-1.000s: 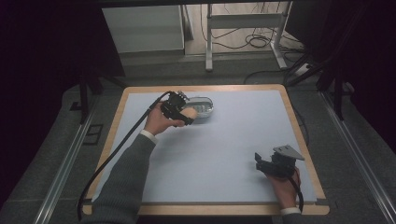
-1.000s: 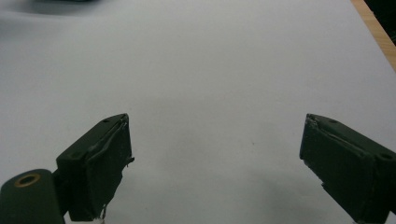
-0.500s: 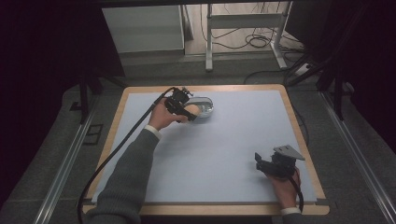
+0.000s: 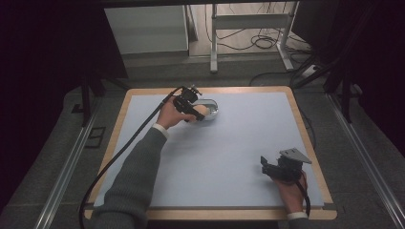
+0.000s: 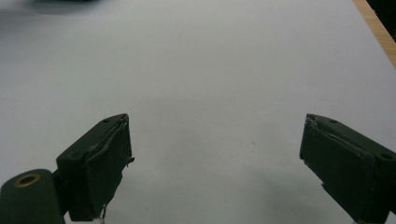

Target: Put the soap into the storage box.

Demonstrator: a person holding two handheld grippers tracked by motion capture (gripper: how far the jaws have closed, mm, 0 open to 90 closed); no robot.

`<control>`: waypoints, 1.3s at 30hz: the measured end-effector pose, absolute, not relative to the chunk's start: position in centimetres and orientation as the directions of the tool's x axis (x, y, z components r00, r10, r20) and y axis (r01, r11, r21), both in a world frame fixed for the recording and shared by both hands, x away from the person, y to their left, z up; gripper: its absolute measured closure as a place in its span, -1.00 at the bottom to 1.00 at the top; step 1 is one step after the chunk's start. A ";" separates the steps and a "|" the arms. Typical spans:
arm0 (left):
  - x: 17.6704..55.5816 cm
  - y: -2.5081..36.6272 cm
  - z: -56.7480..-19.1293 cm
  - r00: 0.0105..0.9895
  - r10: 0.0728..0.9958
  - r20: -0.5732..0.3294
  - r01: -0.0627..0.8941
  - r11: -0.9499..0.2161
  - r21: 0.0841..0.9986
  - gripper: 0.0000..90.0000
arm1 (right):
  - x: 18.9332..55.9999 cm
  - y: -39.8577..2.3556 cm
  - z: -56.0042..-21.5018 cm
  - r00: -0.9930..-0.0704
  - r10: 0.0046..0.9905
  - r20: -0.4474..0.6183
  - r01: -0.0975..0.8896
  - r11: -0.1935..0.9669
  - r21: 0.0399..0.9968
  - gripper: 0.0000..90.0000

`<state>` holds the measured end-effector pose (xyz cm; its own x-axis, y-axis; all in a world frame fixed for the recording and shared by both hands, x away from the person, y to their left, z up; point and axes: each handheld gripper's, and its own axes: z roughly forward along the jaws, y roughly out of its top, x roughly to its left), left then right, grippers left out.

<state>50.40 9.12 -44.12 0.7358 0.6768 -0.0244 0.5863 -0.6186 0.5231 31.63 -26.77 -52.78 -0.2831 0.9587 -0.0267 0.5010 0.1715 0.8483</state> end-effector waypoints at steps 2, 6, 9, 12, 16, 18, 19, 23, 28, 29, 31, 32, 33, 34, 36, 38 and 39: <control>50.6 8.9 -44.0 0.738 0.674 -0.023 0.584 -0.622 0.522 -0.28 | 31.6 -26.8 -52.8 -0.284 0.958 -0.026 0.502 0.171 0.848 -0.79; 51.1 8.6 -43.9 0.737 0.676 -0.021 0.585 -0.622 0.520 -0.28 | 31.6 -26.8 -52.8 -0.286 0.958 -0.024 0.502 0.171 0.848 -0.79; 51.3 8.4 -43.8 0.741 0.672 -0.019 0.583 -0.628 0.516 -0.28 | 31.6 -26.8 -52.8 -0.285 0.958 -0.024 0.502 0.170 0.848 -0.79; 51.6 8.2 -43.8 0.746 0.666 -0.014 0.578 -0.638 0.509 -0.28 | 31.6 -26.8 -52.8 -0.285 0.958 -0.025 0.502 0.171 0.848 -0.79; 52.1 8.0 -43.9 0.743 0.669 -0.017 0.583 -0.635 0.508 -0.28 | 31.6 -26.8 -52.8 -0.284 0.958 -0.023 0.502 0.169 0.848 -0.79; 52.5 7.8 -44.0 0.743 0.669 -0.013 0.582 -0.637 0.505 -0.28 | 31.6 -26.8 -52.8 -0.283 0.959 -0.022 0.503 0.168 0.848 -0.79; 52.6 7.7 -44.1 0.743 0.670 -0.014 0.584 -0.636 0.504 -0.28 | 31.6 -26.8 -52.8 -0.283 0.959 -0.021 0.503 0.167 0.848 -0.79; 53.3 7.3 -44.2 0.746 0.666 -0.016 0.583 -0.642 0.498 -0.28 | 31.7 -26.8 -52.8 -0.284 0.959 -0.019 0.503 0.166 0.848 -0.79; 54.2 7.0 -44.4 0.749 0.662 -0.024 0.586 -0.644 0.492 -0.28 | 31.7 -26.8 -52.8 -0.284 0.959 -0.019 0.505 0.167 0.847 -0.79; 54.4 7.0 -44.5 0.746 0.665 -0.027 0.590 -0.642 0.490 -0.28 | 31.7 -26.8 -52.8 -0.284 0.959 -0.019 0.506 0.167 0.846 -0.79; 54.7 7.0 -44.7 0.746 0.665 -0.022 0.591 -0.647 0.483 -0.28 | 31.7 -26.8 -52.8 -0.285 0.958 -0.020 0.505 0.168 0.847 -0.79; 54.8 7.0 -44.8 0.746 0.665 -0.020 0.591 -0.649 0.479 -0.28 | 31.7 -26.8 -52.8 -0.285 0.958 -0.020 0.505 0.168 0.847 -0.79; 54.9 7.0 -44.9 0.748 0.664 -0.018 0.590 -0.652 0.476 -0.28 | 31.7 -26.8 -52.8 -0.285 0.958 -0.020 0.505 0.168 0.847 -0.79; 55.0 7.0 -45.0 0.747 0.665 -0.019 0.592 -0.651 0.476 -0.28 | 31.7 -26.8 -52.8 -0.285 0.958 -0.021 0.505 0.168 0.846 -0.79; 55.2 7.0 -45.2 0.747 0.664 -0.023 0.594 -0.652 0.471 -0.28 | 31.7 -26.8 -52.8 -0.285 0.958 -0.022 0.506 0.170 0.846 -0.79; 55.3 7.0 -45.5 0.748 0.664 -0.022 0.594 -0.653 0.470 -0.28 | 31.7 -26.8 -52.8 -0.285 0.958 -0.022 0.506 0.170 0.846 -0.79; 55.3 6.9 -45.6 0.746 0.665 -0.023 0.596 -0.652 0.469 -0.29 | 31.7 -26.8 -52.8 -0.284 0.959 -0.022 0.506 0.169 0.846 -0.79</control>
